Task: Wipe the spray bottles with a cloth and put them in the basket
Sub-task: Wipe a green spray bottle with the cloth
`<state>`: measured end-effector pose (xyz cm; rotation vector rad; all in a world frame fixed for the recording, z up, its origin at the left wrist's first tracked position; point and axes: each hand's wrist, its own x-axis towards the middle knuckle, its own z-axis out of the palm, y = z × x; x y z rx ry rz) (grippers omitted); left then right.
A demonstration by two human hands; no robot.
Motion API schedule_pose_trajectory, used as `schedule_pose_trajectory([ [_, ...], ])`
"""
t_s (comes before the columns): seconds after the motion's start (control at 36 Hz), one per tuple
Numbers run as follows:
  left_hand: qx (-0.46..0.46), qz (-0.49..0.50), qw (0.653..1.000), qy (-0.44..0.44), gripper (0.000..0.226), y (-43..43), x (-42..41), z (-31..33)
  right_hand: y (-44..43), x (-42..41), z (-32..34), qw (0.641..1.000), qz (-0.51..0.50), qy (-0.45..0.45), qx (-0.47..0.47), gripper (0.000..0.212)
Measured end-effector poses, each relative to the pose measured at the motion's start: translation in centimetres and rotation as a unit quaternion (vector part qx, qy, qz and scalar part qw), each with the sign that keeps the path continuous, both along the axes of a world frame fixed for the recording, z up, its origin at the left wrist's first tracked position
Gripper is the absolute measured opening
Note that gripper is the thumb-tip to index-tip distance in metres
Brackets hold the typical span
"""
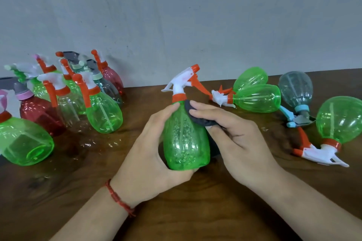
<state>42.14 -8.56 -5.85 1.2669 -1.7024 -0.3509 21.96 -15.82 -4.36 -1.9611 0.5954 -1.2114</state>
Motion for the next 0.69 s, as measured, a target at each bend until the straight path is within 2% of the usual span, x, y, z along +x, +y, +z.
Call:
schedule_pose_trajectory([
  [0.06,0.009,0.006,0.999,0.046,0.117,0.1,0.1,-0.4,0.1,0.1,-0.2,1.000,-0.001,0.001,-0.013,0.051],
  [0.33,-0.021,0.108,0.982,0.152,0.110,-0.5,0.9,-0.1,0.8,0.2,-0.4,0.995,0.019,0.006,-0.094,0.047],
  [0.47,-0.011,0.110,0.977,0.184,0.107,-0.5,0.9,0.0,0.8,0.1,-0.3,0.994,0.021,0.025,-0.108,0.051],
  [0.53,-0.004,0.103,0.983,0.154,0.109,-0.2,0.5,0.2,0.6,0.0,-0.3,0.995,0.012,0.018,-0.099,0.050],
  [0.58,-0.004,0.094,0.992,0.088,0.112,0.3,-0.1,0.5,0.3,-0.1,-0.4,0.998,0.001,0.005,-0.070,0.050],
  [0.69,-0.001,0.051,0.999,0.007,0.118,0.9,-1.3,0.5,0.0,0.0,-0.3,0.999,0.001,-0.028,0.025,0.049],
])
